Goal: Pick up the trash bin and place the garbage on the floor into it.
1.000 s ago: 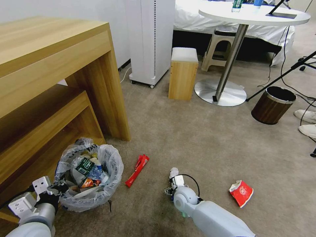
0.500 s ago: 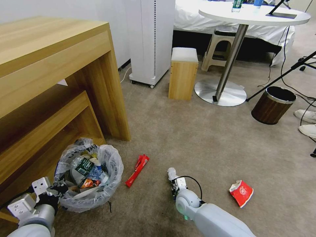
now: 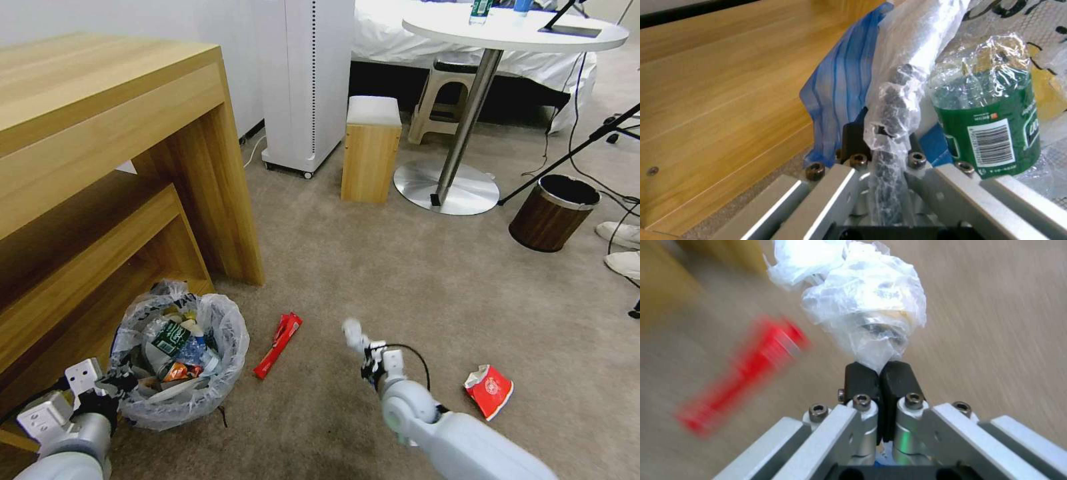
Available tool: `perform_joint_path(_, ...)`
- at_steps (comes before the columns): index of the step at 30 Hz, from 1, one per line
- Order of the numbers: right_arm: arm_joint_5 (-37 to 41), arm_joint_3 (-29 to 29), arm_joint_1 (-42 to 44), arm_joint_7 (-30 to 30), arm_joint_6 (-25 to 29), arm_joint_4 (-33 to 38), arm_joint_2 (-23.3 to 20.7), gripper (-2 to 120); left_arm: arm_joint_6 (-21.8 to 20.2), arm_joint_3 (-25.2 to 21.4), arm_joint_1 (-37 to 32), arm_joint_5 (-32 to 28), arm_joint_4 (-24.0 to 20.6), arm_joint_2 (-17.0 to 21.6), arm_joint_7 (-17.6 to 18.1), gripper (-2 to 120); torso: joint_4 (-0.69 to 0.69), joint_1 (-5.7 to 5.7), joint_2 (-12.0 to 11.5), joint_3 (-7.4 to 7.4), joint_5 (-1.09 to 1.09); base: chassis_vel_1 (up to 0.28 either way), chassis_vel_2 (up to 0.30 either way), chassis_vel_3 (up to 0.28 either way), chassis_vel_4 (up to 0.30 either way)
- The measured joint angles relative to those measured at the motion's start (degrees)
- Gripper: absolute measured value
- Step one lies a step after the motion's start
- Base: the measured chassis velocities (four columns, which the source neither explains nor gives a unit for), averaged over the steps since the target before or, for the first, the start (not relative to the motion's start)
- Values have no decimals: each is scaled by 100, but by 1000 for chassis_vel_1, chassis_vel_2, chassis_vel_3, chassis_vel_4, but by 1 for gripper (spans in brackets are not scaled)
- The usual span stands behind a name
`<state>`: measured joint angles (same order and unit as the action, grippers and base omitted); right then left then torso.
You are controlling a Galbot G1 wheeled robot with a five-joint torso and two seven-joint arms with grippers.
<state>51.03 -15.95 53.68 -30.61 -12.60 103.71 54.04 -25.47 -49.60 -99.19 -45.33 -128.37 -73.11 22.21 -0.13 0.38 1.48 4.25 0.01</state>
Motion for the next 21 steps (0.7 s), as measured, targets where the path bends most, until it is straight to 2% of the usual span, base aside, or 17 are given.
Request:
perform_joint_path(4, -105, 85, -230, 616, 614, 1123, -282, 1, -16, 47, 20, 0, -15, -11, 0, 0, 0, 0, 0, 0, -1, 0, 0, 0, 0)
perform_joint_path(5, -105, 85, -230, 616, 614, 1123, -282, 1, -16, 47, 20, 0, -15, -11, 0, 0, 0, 0, 0, 0, -1, 0, 0, 0, 0)
perform_joint_path(8, 134, -260, -826, 841, 747, 1870, -378, 1, -41, 58, -2, 2, -114, -17, 4, 0, 1, 0, 0, 0, -1, 0, 0, 0, 0)
perform_joint_path(10, 303, -475, -1125, 842, 731, 2086, -409, 1, -54, 57, -17, -2, -159, -13, 6, 0, 1, 0, 0, 0, -1, 0, 0, 0, 0)
perform_joint_path(13, 513, -792, -1529, 879, 658, 2259, -444, 1, -77, 54, -41, -10, -231, -7, 16, 0, 2, 0, 0, 0, -2, 0, 0, 0, 0)
perform_joint_path(15, 740, -1389, -2087, 808, 539, 2291, -410, 1, -106, 47, -70, -14, -312, -14, 32, 0, 1, 0, 0, 0, -1, 0, 0, 0, 0)
perform_joint_path(16, 841, -1671, -2325, 737, 493, 2253, -353, 1, -118, 46, -84, -16, -350, -27, 37, 0, 1, 0, 0, 0, -2, 0, 0, 0, 0)
perform_joint_path(17, 841, -1671, -2325, 737, 493, 2253, -353, 1, -118, 46, -84, -16, -350, -27, 37, 0, 1, 0, 0, 0, -2, 0, 0, 0, 0)
perform_joint_path(19, 1039, -2251, -2799, 595, 409, 2033, -150, 1, -134, 45, -118, -16, -424, -73, 46, 0, 1, 0, 0, 0, -1, 0, 0, 0, 0)
perform_joint_path(21, 1055, -2392, -2908, 578, 407, 1941, -92, 1, -139, 45, -125, -13, -445, -91, 46, 0, 1, 0, 0, 0, -2, 0, 0, 0, 0)
